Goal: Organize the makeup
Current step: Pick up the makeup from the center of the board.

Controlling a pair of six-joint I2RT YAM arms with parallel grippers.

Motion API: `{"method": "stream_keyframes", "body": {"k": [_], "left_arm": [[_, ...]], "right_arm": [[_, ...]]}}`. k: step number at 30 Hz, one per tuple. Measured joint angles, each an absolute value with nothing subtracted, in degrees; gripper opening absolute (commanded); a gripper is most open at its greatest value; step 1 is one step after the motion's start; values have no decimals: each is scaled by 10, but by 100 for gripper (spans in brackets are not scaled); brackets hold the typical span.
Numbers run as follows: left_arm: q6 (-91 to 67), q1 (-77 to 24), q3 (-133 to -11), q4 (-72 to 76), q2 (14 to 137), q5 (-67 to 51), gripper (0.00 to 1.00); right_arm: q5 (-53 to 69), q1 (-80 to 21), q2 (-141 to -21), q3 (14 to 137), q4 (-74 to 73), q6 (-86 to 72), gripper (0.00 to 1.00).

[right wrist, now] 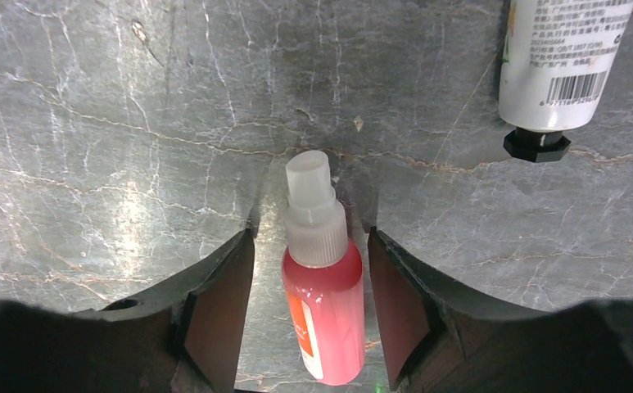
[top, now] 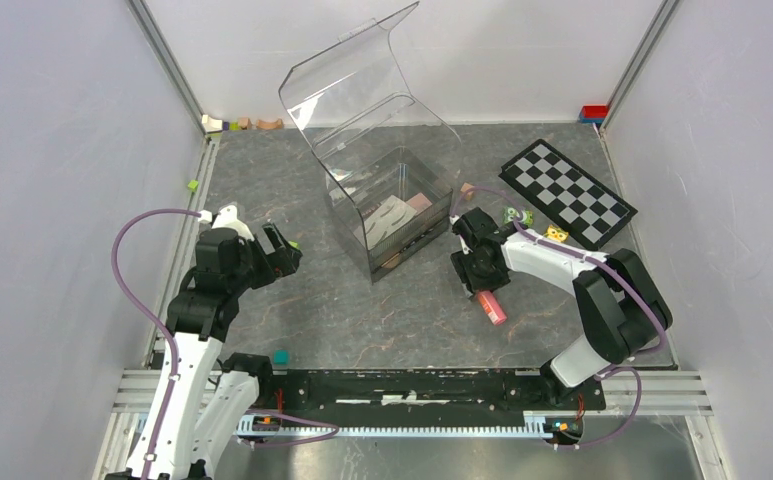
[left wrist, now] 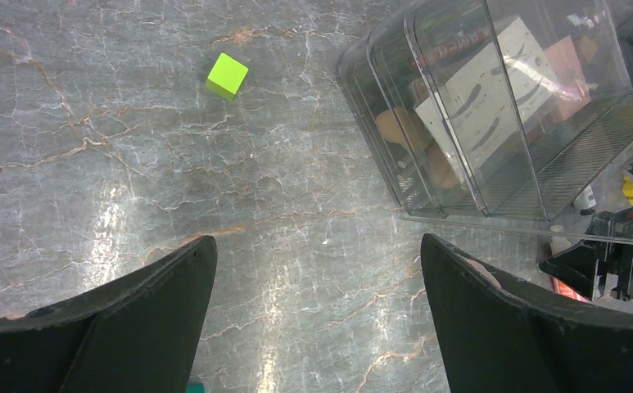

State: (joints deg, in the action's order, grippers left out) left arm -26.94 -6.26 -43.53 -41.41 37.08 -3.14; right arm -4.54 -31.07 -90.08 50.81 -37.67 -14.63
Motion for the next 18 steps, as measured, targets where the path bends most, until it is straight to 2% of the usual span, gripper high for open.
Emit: {"method": "stream_keyframes", "body": {"k": [9, 18], "left_arm": [[-269, -63, -435, -414, 371, -31, 100], [-269, -63, -435, -414, 371, -32, 100]], "right_arm": [[-39, -311, -901, 508, -386, -130, 41], [-37, -311, -898, 508, -387, -125, 33]]}}
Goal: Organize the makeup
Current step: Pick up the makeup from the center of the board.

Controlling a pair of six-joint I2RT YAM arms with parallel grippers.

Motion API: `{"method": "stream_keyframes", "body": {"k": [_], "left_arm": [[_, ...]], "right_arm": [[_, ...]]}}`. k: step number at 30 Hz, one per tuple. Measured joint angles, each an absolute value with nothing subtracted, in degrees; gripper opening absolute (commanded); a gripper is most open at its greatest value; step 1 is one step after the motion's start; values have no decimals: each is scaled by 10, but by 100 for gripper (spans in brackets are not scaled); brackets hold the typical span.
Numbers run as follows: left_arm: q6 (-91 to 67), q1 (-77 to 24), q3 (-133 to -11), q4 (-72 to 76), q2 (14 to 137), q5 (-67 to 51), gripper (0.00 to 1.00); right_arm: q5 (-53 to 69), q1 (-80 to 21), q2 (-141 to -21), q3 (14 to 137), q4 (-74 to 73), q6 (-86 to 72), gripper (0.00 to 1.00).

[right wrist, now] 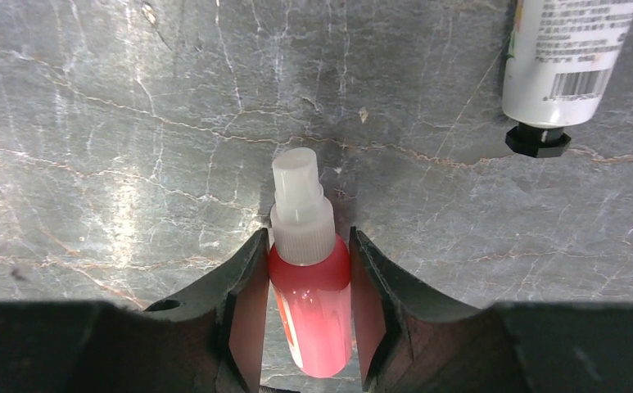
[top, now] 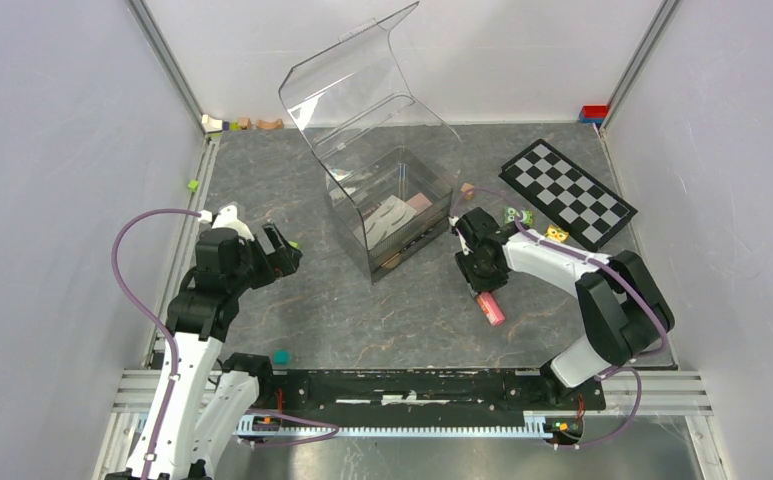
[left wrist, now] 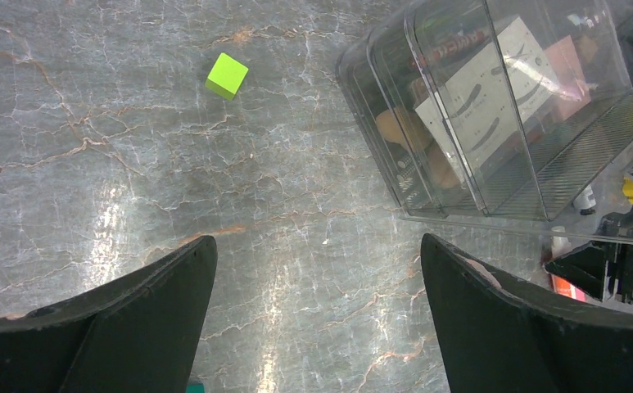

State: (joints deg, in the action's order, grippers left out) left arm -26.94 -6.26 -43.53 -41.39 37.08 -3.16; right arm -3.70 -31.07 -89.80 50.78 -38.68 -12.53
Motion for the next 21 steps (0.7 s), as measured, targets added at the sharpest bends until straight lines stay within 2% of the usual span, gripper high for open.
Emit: {"method": "stream_keyframes", "body": {"k": [6, 12, 21], "left_arm": [[-269, -63, -435, -414, 371, -32, 100], [-269, -63, -435, -414, 371, -31, 100], [-269, -63, -435, -414, 367, -31, 100]], "right_arm": [[-32, -311, -851, 508, -385, -125, 28], [-5, -311, -770, 508, -364, -123, 12], [59, -311, -650, 493, -243, -128, 10]]}}
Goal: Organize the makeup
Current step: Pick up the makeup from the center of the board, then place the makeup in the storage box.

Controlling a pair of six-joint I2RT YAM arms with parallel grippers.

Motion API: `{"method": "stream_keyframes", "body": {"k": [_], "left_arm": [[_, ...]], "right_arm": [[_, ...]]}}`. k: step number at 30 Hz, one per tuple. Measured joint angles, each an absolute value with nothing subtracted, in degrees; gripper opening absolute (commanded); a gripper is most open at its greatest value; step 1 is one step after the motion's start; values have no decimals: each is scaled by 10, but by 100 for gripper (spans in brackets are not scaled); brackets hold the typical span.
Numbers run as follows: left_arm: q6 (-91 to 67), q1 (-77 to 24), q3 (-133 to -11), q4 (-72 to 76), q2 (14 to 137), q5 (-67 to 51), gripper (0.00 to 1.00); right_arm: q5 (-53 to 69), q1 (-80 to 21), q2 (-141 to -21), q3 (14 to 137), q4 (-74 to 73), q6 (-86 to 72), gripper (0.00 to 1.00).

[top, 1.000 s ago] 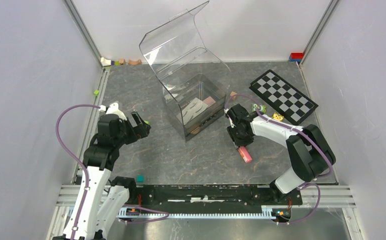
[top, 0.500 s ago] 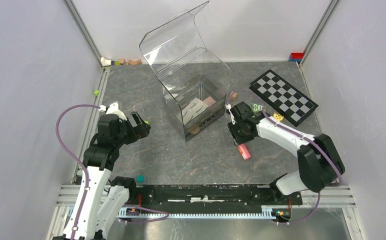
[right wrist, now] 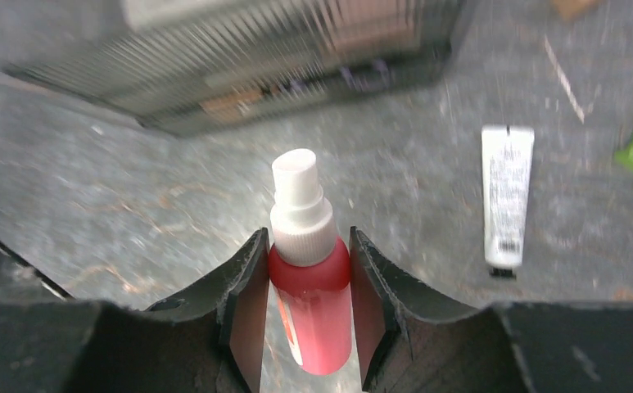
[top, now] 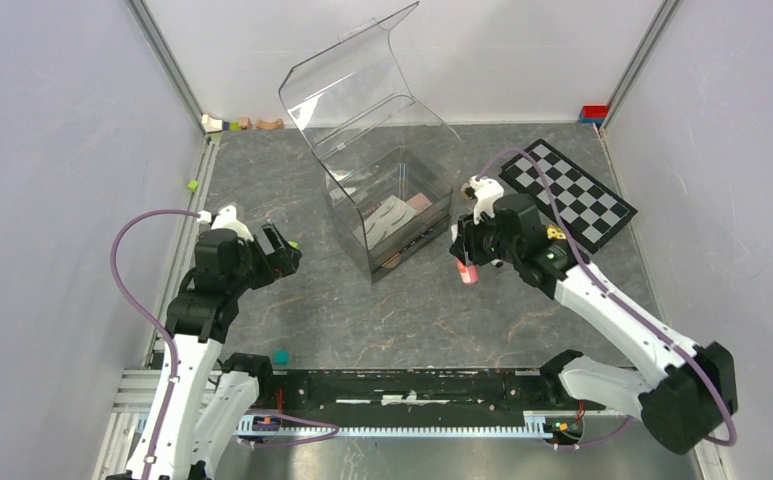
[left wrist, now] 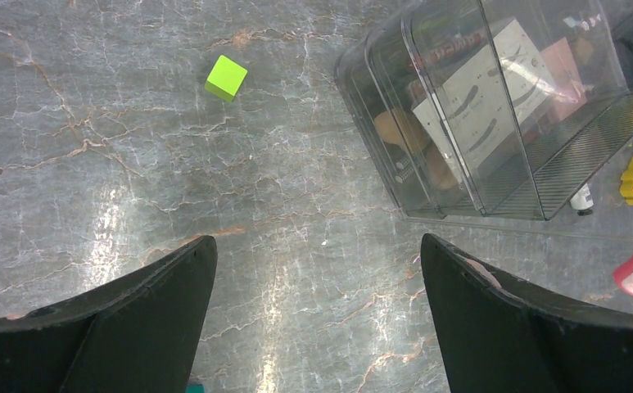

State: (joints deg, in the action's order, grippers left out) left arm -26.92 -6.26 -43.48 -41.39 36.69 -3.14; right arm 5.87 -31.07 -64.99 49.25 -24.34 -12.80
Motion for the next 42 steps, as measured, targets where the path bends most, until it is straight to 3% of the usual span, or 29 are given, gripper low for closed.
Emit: {"method": "stream_keyframes", "body": {"k": [7, 14, 28, 42], "left_arm": [[-269, -63, -434, -412, 366, -31, 100], [-269, -63, -434, -406, 363, -31, 100], [-269, -63, -434, -403, 361, -32, 100], [-269, -63, -434, -402, 361, -33, 100]], "right_arm": [[96, -311, -574, 452, -43, -143, 7], [110, -311, -598, 444, 171, -140, 6], [138, -393, -835, 491, 430, -35, 6], [205, -438, -1018, 607, 515, 4, 6]]}}
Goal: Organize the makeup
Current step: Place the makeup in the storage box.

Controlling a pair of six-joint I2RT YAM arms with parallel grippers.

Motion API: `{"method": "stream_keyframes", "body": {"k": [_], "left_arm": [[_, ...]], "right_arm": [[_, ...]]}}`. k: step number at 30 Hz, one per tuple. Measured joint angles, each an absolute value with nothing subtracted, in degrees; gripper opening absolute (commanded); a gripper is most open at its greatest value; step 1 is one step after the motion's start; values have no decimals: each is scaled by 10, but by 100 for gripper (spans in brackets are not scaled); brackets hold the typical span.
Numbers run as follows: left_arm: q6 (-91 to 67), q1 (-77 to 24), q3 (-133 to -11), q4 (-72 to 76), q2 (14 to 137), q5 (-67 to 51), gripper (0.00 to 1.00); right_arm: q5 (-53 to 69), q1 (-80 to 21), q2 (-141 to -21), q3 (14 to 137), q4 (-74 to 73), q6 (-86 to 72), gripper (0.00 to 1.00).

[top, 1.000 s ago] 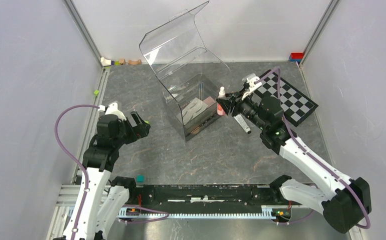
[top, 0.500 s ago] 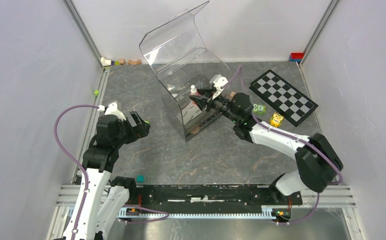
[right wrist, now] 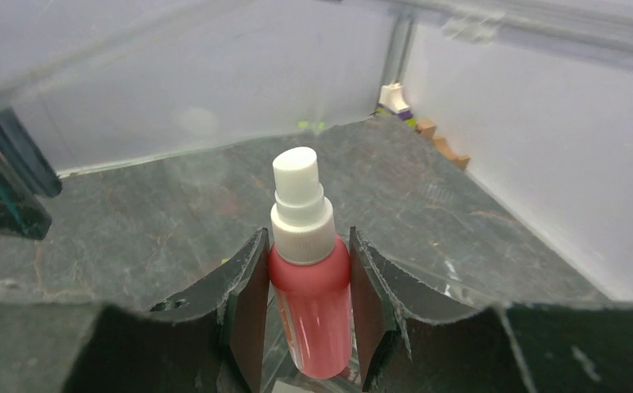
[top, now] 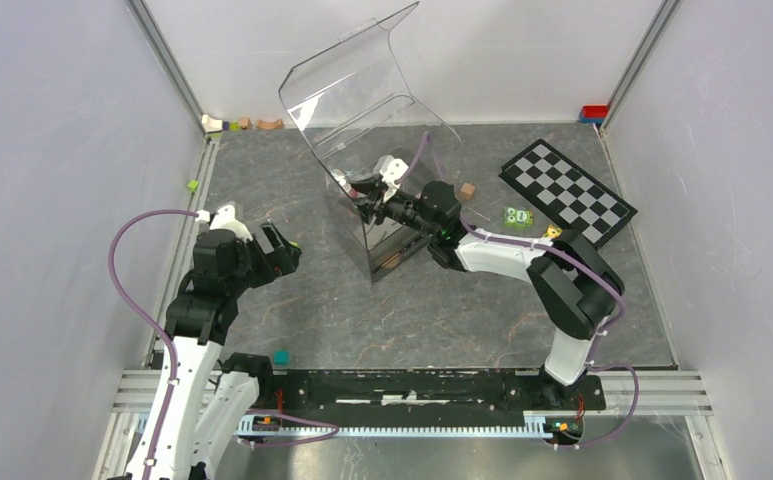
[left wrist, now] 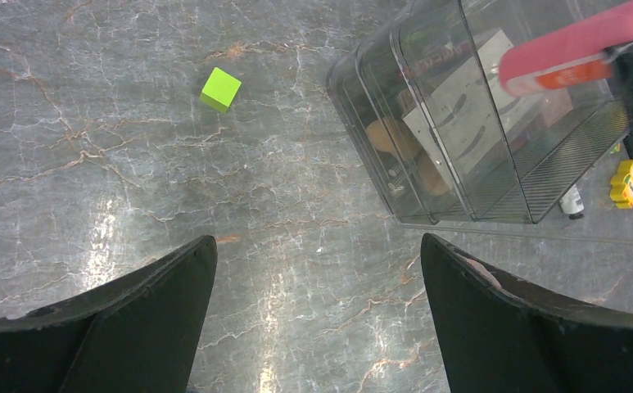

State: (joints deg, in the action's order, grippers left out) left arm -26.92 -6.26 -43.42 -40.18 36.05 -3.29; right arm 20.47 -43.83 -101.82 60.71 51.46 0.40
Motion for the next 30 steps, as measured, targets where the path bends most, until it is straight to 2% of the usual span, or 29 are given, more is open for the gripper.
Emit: {"method": "stream_keyframes", "body": {"k": [18, 26, 30], "left_arm": [[-269, -63, -433, -402, 361, -34, 100], [-269, -63, -431, -402, 360, -34, 100], [-269, -63, -431, -402, 360, -34, 100]], "right_arm": [[163, -442, -1090, 650, 513, -7, 15], [133, -442, -1104, 670, 476, -10, 23], [126, -442, -1107, 672, 461, -10, 30]]}}
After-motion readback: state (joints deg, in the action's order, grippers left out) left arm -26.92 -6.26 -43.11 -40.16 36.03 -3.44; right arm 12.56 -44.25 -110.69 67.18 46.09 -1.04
